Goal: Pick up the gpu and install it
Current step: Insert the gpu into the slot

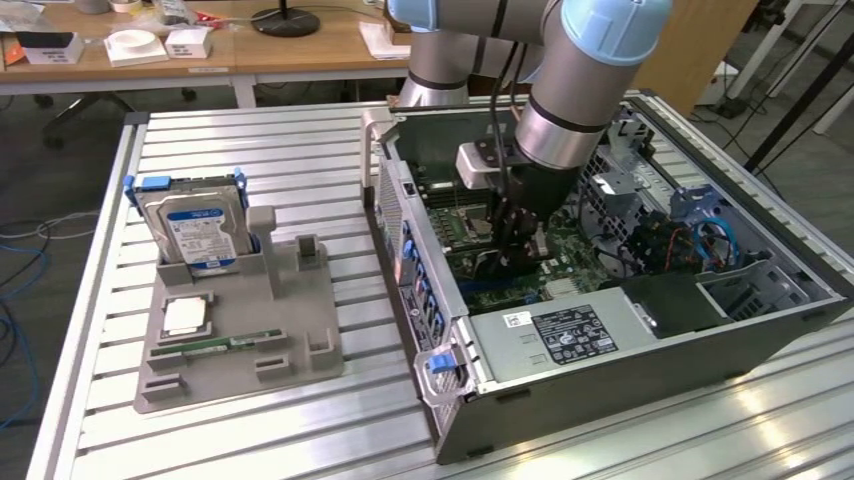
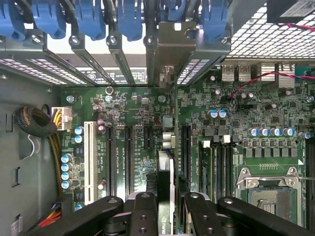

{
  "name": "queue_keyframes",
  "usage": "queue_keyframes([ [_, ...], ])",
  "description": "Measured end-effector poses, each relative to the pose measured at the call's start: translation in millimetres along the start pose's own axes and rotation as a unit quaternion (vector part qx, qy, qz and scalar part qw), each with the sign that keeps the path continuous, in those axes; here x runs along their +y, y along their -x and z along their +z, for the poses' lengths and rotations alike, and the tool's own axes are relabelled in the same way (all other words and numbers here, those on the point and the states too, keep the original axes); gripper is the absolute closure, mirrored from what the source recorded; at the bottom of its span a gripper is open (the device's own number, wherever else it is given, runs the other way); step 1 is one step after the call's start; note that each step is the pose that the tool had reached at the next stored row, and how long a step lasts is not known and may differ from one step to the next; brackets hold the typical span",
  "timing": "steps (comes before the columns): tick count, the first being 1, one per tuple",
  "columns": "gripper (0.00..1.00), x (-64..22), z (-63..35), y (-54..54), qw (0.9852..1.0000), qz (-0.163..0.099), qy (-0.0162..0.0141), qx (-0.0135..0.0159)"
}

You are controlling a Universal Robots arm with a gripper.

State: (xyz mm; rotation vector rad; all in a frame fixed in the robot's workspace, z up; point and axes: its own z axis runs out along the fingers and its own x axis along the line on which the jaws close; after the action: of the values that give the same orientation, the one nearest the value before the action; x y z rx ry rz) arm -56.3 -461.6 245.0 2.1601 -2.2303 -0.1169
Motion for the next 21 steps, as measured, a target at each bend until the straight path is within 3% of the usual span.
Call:
queue_keyframes([
  [21,0.74,-0.5,6.7,0.0,1.0000,-0.009,0.0004,0.0006],
])
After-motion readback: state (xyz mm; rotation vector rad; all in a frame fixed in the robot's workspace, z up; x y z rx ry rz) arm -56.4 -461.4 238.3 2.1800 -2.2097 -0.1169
